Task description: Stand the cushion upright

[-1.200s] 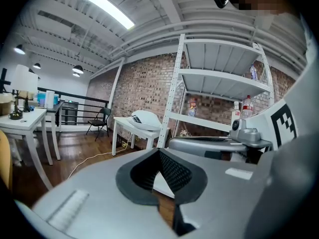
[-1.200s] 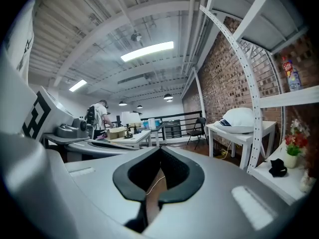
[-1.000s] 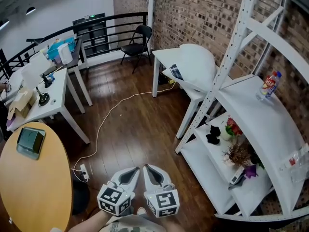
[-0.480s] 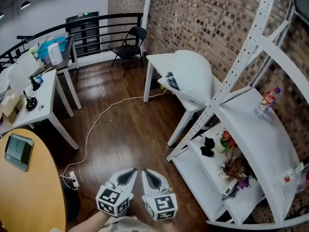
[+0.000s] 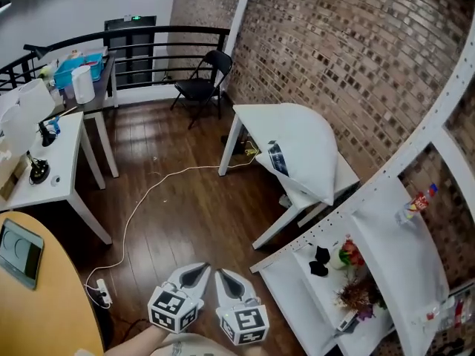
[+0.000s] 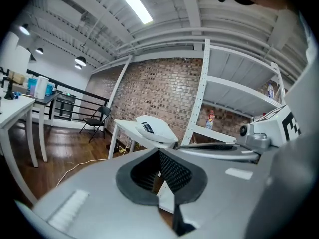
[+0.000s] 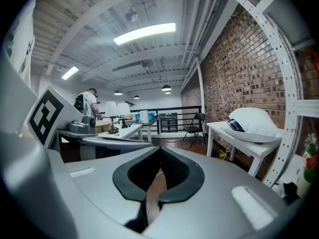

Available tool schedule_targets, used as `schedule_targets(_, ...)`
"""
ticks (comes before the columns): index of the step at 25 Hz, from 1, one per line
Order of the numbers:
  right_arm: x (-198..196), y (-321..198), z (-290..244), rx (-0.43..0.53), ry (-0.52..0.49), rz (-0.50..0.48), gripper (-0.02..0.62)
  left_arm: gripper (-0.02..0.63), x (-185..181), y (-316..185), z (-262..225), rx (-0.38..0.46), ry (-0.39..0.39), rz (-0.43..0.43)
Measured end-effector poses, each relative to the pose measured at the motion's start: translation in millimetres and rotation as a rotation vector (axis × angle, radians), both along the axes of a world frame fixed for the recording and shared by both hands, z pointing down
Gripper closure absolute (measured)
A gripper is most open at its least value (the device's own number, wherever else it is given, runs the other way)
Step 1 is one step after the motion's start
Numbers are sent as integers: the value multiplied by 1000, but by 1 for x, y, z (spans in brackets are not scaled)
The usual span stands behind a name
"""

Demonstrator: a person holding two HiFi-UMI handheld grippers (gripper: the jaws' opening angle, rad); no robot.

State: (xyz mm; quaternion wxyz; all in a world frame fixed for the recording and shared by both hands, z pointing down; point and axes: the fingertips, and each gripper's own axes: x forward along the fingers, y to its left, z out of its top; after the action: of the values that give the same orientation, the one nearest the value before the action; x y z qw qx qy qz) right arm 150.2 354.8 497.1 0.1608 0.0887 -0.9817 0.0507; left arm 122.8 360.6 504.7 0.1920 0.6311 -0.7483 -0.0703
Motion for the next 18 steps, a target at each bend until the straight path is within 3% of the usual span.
schedule_targets(7, -60, -18, -8, 32, 13, 11, 595, 606, -62, -19, -7, 48, 21, 11)
schedule_targets(18, -95, -45, -2, 6, 3, 37, 594, 606, -98, -42, 0, 20, 19, 34)
